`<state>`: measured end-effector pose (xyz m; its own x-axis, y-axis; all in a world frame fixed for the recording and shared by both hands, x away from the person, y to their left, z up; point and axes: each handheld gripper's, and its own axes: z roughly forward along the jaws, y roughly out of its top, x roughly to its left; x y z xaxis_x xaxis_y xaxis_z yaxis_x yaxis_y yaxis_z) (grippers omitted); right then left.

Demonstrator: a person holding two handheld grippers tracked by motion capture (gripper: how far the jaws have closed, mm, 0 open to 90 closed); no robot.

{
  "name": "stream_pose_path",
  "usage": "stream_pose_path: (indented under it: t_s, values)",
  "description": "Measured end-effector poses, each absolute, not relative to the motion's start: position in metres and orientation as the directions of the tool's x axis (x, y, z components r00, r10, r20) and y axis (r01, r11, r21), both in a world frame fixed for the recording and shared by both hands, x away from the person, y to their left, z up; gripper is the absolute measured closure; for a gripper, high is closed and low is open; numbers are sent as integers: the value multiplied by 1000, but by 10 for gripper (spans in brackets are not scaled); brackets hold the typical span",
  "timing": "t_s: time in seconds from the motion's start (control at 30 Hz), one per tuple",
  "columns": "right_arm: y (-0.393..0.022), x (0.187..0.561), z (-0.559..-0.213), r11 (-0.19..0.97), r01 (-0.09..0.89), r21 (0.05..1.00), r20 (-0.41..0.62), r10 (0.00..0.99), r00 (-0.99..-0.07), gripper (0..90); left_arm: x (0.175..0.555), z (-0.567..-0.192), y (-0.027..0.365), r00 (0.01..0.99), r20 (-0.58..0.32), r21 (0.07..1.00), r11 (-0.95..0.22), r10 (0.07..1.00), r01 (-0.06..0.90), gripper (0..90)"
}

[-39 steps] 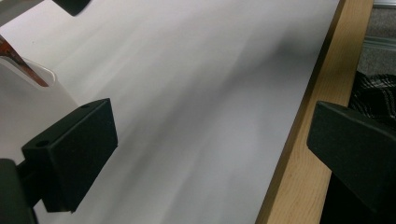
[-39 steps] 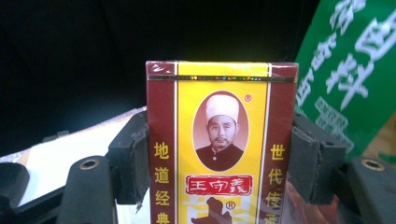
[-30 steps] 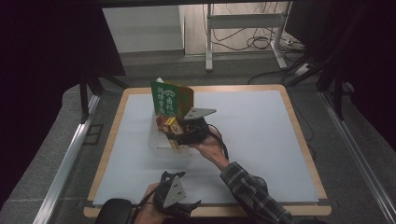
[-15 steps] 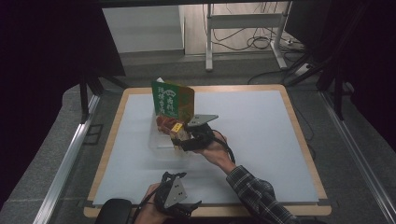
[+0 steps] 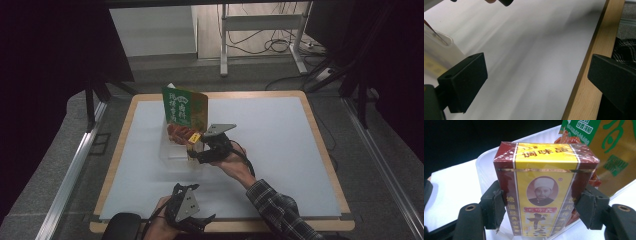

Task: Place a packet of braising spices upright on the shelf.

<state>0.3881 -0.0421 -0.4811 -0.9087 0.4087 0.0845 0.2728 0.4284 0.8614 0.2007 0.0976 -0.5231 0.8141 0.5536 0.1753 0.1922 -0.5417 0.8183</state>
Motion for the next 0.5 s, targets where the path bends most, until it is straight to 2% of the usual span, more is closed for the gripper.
stream_pose_path:
  t_s: [0.13, 0.5]
  values:
    - [-40, 389, -477, 464, 247, 850, 50, 395, -917, 226, 201, -523, 98, 814, 174, 820, -539, 555, 192, 24]
    - [-43, 385, -464, 488, 243, 839, 49, 377, -925, 86, 200, -523, 97, 813, 175, 820, -540, 555, 192, 24]
